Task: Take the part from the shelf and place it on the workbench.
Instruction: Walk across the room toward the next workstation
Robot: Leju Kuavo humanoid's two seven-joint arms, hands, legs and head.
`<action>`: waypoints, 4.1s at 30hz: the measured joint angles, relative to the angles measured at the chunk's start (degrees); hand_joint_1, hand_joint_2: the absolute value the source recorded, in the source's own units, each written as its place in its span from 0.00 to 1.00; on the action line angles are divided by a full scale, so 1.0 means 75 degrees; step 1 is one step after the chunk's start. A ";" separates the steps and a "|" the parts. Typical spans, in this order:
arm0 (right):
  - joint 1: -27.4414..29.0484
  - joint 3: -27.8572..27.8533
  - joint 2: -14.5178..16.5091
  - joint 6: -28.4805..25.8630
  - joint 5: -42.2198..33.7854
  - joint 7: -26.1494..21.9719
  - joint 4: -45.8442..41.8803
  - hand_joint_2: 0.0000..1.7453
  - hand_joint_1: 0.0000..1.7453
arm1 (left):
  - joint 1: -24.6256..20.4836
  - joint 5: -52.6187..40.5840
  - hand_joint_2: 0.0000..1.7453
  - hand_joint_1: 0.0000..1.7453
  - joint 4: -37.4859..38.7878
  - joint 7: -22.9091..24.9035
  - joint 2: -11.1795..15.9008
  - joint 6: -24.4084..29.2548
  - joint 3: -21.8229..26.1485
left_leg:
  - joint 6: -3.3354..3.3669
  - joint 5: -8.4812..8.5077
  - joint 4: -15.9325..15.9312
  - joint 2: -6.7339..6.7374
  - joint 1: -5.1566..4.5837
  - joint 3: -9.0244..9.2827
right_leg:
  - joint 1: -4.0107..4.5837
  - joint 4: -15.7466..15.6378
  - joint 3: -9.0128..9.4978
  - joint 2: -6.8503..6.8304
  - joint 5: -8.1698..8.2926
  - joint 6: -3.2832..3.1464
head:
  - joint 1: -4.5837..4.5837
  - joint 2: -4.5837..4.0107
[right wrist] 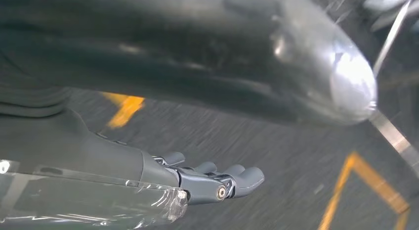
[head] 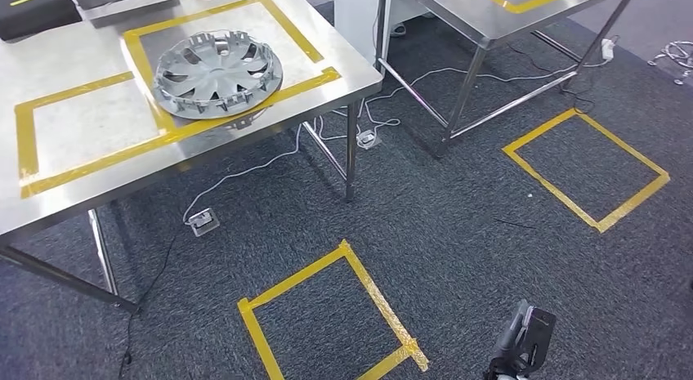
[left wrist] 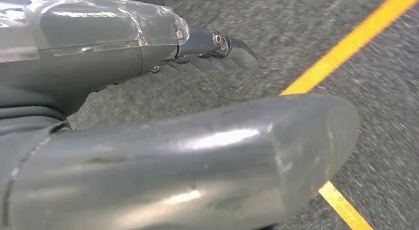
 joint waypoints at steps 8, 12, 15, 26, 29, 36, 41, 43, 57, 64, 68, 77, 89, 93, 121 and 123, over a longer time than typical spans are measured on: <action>-0.0129 -0.0033 0.0082 -0.0087 -0.0123 0.0274 0.1534 0.00 0.00 | 0.0000 0.0007 0.00 0.00 0.0003 0.0055 0.0027 -0.0047 0.0006 | 0.0170 0.0034 -0.0607 0.0396 0.0041 0.0418 | -0.0040 0.0964 -0.0554 -0.0252 -0.0507 0.0346 | 0.0120 0.0000; -0.0100 -0.0050 0.0127 -0.0116 -0.0069 0.0429 0.2058 0.00 0.00 | 0.0030 0.0000 0.00 0.00 0.0011 0.0208 0.0053 -0.0106 0.0006 | 0.0149 -0.0072 -0.0607 0.0897 0.0034 0.0512 | -0.0116 0.2042 -0.1125 -0.0646 -0.0719 0.0455 | 0.0234 0.0000; -0.0075 -0.0050 0.0152 -0.0151 0.0019 0.0631 0.2337 0.00 0.00 | 0.0011 -0.0012 0.00 0.00 0.0007 0.0288 0.0061 -0.0112 0.0006 | 0.0073 -0.0162 -0.0611 0.1159 0.0023 0.0617 | -0.0091 0.0633 -0.0427 -0.0972 -0.0022 0.0382 | 0.0288 0.0000; -0.0127 0.0044 0.0619 -0.0193 0.0471 0.1488 0.2960 0.00 0.00 | -0.0008 -0.0063 0.00 0.00 0.0009 0.0568 0.0137 -0.0137 0.0006 | -0.0168 -0.1228 0.1486 0.0491 0.0029 -0.0375 | 0.0019 -0.0109 -0.0030 -0.0461 0.0093 -0.0094 | 0.0102 0.0000; -0.0114 0.0082 0.0701 -0.0192 0.0473 0.1512 0.3046 0.00 0.00 | -0.0002 -0.0066 0.00 0.00 0.0013 0.0576 0.0151 -0.0136 0.0006 | -0.0132 -0.0463 0.0797 0.0364 0.0039 -0.0240 | 0.0022 -0.0058 0.0013 -0.0113 0.0049 -0.0075 | 0.0073 0.0000; -0.0140 0.0245 0.0892 -0.0040 0.0755 0.1849 0.3193 0.00 0.00 | -0.0008 -0.0118 0.00 0.00 0.0028 0.0631 0.0232 -0.0148 0.0009 | 0.0036 -0.0003 -0.0485 0.0030 0.0075 0.0337 | -0.0064 0.0171 -0.0167 0.0390 -0.0073 0.0200 | 0.0021 0.0000; -0.0183 0.0483 0.1279 0.0067 0.0914 0.1945 0.3255 0.00 0.00 | 0.0018 -0.0226 0.00 0.00 0.0039 0.0632 0.0395 -0.0237 0.0009 | 0.0115 -0.0100 -0.0552 0.0830 0.0037 0.0499 | -0.0083 0.2117 -0.1167 -0.0602 -0.0953 0.0367 | 0.0266 0.0000; -0.0133 0.0569 0.1388 0.0070 0.0921 0.1921 0.3280 0.00 0.00 | -0.0008 -0.0267 0.00 0.00 0.0043 0.0619 0.0451 -0.0266 0.0009 | 0.0095 -0.0153 -0.0552 0.1062 0.0031 0.0541 | -0.0093 0.2073 -0.1150 -0.0670 -0.0750 0.0356 | 0.0278 0.0000; -0.0268 0.0737 0.1257 0.0624 0.0473 0.1823 0.3377 0.00 0.00 | 0.0026 -0.0083 0.00 0.00 -0.0007 0.0562 0.0115 -0.0412 0.0131 | -0.0190 -0.1096 0.1465 0.0486 0.0052 -0.0442 | 0.0038 -0.0120 0.0048 -0.0463 0.0011 -0.0133 | 0.0166 0.0000; -0.0252 0.0777 0.1067 0.0531 0.0437 0.1842 0.3420 0.00 0.00 | 0.0062 0.0047 0.00 0.00 0.0002 0.0438 -0.0076 -0.0252 0.0163 | -0.0178 -0.0055 -0.0288 -0.0212 0.0174 0.0164 | -0.0069 0.0198 -0.0020 0.0328 -0.0225 0.0152 | 0.0058 0.0000; -0.0263 0.0790 0.0851 0.0435 0.0334 0.2005 0.3432 0.00 0.00 | 0.0054 0.0149 0.00 0.00 0.0004 0.0181 -0.0165 -0.0129 0.0219 | 0.0013 -0.0088 -0.0358 0.0292 0.0133 0.0289 | -0.0085 0.0627 -0.0262 0.0008 -0.0462 0.0303 | 0.0168 0.0000; -0.0517 0.0829 0.0577 0.0552 0.0323 0.2020 0.3419 0.00 0.00 | 0.0030 0.0213 0.00 0.00 0.0005 -0.0057 -0.0419 -0.0063 0.0355 | 0.0063 -0.0354 -0.0382 0.1308 -0.0007 0.0564 | 0.0022 0.0578 -0.0327 -0.1048 -0.0092 0.0179 | 0.0347 0.0000; -0.0678 0.0839 0.0526 0.0556 0.0150 0.1945 0.3426 0.00 0.00 | 0.0044 0.0168 0.00 0.00 0.0023 -0.0033 -0.0536 0.0006 0.0385 | -0.0183 -0.0810 0.1340 0.0498 0.0043 -0.0494 | 0.0030 -0.0033 0.0136 -0.0337 -0.0143 -0.0123 | 0.0128 0.0000; -0.0595 0.0839 0.0542 0.0547 0.0135 0.1961 0.3446 0.00 0.00 | 0.0043 0.0162 0.00 0.00 0.0039 0.0144 -0.0463 0.0083 0.0389 | -0.0157 0.0042 -0.0210 -0.0159 0.0103 0.0119 | -0.0031 0.0122 0.0181 0.0083 -0.0315 0.0037 | 0.0037 0.0000; -0.0502 0.0897 0.0431 0.0473 0.0058 0.1932 0.3465 0.00 0.00 | 0.0028 0.0037 0.00 0.00 0.0074 -0.0022 -0.0519 0.0071 0.0446 | -0.0181 -0.0627 0.1087 0.0459 0.0052 -0.0400 | 0.0043 0.0025 0.0144 -0.0198 -0.0202 -0.0152 | 0.0003 0.0000; -0.0514 0.0898 0.0431 0.0472 0.0059 0.1932 0.3465 0.00 0.00 | 0.0030 0.0034 0.00 0.00 0.0074 -0.0021 -0.0516 0.0071 0.0447 | -0.0166 -0.0056 0.0169 0.0049 0.0089 -0.0049 | 0.0014 0.0090 0.0193 0.0015 -0.0290 -0.0076 | -0.0033 0.0000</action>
